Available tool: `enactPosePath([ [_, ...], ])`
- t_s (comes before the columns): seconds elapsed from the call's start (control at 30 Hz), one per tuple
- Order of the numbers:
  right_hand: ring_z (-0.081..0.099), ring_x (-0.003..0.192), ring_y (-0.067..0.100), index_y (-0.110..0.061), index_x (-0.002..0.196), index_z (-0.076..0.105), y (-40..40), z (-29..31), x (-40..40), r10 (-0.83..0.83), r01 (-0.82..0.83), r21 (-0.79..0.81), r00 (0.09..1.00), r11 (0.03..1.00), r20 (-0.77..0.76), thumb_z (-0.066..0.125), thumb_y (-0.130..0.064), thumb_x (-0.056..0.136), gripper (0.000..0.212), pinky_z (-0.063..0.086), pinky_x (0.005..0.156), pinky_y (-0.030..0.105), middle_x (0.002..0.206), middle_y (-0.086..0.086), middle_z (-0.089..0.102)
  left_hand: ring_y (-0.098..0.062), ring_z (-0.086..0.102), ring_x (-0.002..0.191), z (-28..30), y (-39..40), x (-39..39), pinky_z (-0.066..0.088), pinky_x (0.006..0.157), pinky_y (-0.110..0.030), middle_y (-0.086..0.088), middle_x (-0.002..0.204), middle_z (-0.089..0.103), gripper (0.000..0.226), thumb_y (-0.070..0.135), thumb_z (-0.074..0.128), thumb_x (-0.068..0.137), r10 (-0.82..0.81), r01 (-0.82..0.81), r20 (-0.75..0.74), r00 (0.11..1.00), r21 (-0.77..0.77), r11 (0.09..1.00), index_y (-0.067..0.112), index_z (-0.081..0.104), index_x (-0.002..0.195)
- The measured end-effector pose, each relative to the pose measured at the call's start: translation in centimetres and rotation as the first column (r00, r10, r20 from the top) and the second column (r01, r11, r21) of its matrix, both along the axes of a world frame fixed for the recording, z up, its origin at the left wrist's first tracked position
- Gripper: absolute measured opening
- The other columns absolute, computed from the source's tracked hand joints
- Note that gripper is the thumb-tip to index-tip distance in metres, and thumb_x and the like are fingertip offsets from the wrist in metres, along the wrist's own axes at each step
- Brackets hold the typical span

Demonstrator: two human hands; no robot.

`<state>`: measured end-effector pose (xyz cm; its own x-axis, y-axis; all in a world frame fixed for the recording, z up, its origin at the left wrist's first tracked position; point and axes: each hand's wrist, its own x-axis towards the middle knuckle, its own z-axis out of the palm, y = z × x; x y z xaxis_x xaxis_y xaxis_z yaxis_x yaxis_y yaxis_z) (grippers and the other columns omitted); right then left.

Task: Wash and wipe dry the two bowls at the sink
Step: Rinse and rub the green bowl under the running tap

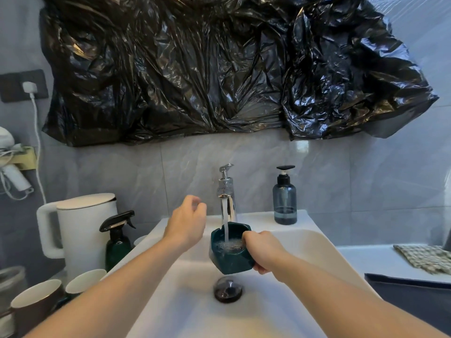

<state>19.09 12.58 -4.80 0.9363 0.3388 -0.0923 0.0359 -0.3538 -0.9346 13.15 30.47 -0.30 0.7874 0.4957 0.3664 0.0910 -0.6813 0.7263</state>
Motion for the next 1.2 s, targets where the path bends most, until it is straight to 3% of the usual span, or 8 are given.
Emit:
enactPosePath([
  [0.1, 0.049, 0.061, 0.02, -0.009, 0.11, 0.053, 0.1, -0.1, 0.1, -0.001, 0.001, -0.017, 1.0, 1.0, 0.009, 0.041, -0.032, 0.101, 0.027, 0.035, 0.037, 0.014, 0.079, 0.011, 0.057, -0.035, 0.067, 0.117, 3.5, -0.9, 0.2, 0.05, 0.106, -0.049, 0.004, 0.154, 0.048, 0.053, 0.038, 0.04, 0.101, -0.031, 0.023, 0.057, 0.998, 0.138, 0.99, 0.03, 0.043, 0.153],
  [0.27, 0.052, 0.061, 0.02, -0.013, 0.099, 0.055, 0.2, -0.5, 0.4, 0.031, -0.029, -0.072, 0.999, 0.997, 0.031, 0.041, -0.035, 0.099, 0.026, 0.042, 0.044, 0.019, 0.08, 0.01, 0.06, -0.025, 0.05, 0.14, 7.4, -3.8, 1.0, 0.039, 0.112, -0.041, 0.017, 0.17, 0.026, 0.062, 0.037, 0.043, 0.104, -0.11, 0.122, -0.055, 0.992, 0.54, 0.833, 0.038, 0.028, 0.164],
  [0.5, 0.058, 0.07, 0.02, -0.014, 0.113, 0.054, 0.0, -0.5, 0.6, 0.009, -0.003, -0.12, 0.999, 0.993, 0.044, 0.036, -0.036, 0.103, 0.03, 0.046, 0.048, 0.021, 0.092, 0.011, 0.063, -0.027, 0.055, 0.135, 8.1, -5.1, 1.7, 0.046, 0.109, -0.042, 0.009, 0.153, 0.058, 0.047, 0.034, 0.044, 0.104, -0.079, 0.077, -0.016, 0.997, 0.471, 0.879, 0.038, 0.056, 0.149],
  [0.63, 0.062, 0.073, 0.019, -0.013, 0.117, 0.052, 0.1, -0.2, 0.4, -0.029, 0.032, -0.126, 0.999, 0.992, 0.028, 0.033, -0.032, 0.106, 0.029, 0.047, 0.046, 0.02, 0.102, 0.014, 0.068, -0.021, 0.048, 0.142, 7.4, -5.1, 1.2, 0.041, 0.111, -0.039, 0.014, 0.161, 0.044, 0.05, 0.033, 0.043, 0.105, -0.117, 0.152, -0.099, 0.988, 0.536, 0.831, 0.035, 0.049, 0.154],
  [0.83, 0.061, 0.065, 0.022, -0.011, 0.113, 0.055, -0.6, 0.1, 0.1, -0.031, 0.031, -0.084, 1.0, 0.996, 0.002, 0.037, -0.025, 0.1, 0.026, 0.046, 0.041, 0.018, 0.092, 0.012, 0.065, -0.025, 0.063, 0.115, 0.1, -1.5, -0.3, 0.054, 0.1, -0.048, 0.009, 0.138, 0.052, 0.039, 0.038, 0.046, 0.094, -0.033, 0.014, 0.207, 0.978, 0.096, 0.995, 0.036, 0.049, 0.132],
  [0.97, 0.06, 0.065, 0.022, -0.013, 0.102, 0.055, -0.5, 0.1, -0.1, -0.029, 0.03, -0.09, 1.0, 0.995, 0.009, 0.04, -0.025, 0.099, 0.019, 0.044, 0.041, 0.017, 0.088, 0.011, 0.065, -0.024, 0.07, 0.088, -3.8, -0.1, -0.6, 0.059, 0.062, -0.034, 0.0, 0.129, 0.06, 0.027, 0.04, 0.054, 0.103, -0.158, 0.115, -0.193, 0.968, -0.22, 0.969, 0.024, 0.058, 0.123],
  [1.07, 0.06, 0.065, 0.019, -0.014, 0.1, 0.056, -0.2, -0.1, -0.2, -0.017, 0.02, -0.143, 1.0, 0.989, 0.026, 0.041, -0.03, 0.1, 0.021, 0.044, 0.04, 0.016, 0.085, 0.01, 0.066, -0.022, 0.074, 0.078, -4.4, -0.4, -1.0, 0.061, 0.064, -0.032, -0.006, 0.121, 0.07, 0.037, 0.044, 0.05, 0.104, -0.441, 0.255, -0.459, 0.771, -0.411, 0.875, 0.017, 0.065, 0.124],
  [1.2, 0.061, 0.065, 0.018, -0.012, 0.103, 0.058, 0.1, -0.4, 0.0, 0.016, -0.006, -0.203, 0.999, 0.979, 0.052, 0.044, -0.034, 0.101, 0.026, 0.048, 0.044, 0.018, 0.089, 0.011, 0.067, -0.012, 0.069, 0.062, -5.1, -1.1, -0.3, 0.057, 0.06, -0.024, -0.003, 0.095, 0.076, 0.031, 0.026, 0.04, 0.107, -0.384, 0.247, -0.515, 0.766, -0.315, 0.916, 0.012, 0.066, 0.118],
])
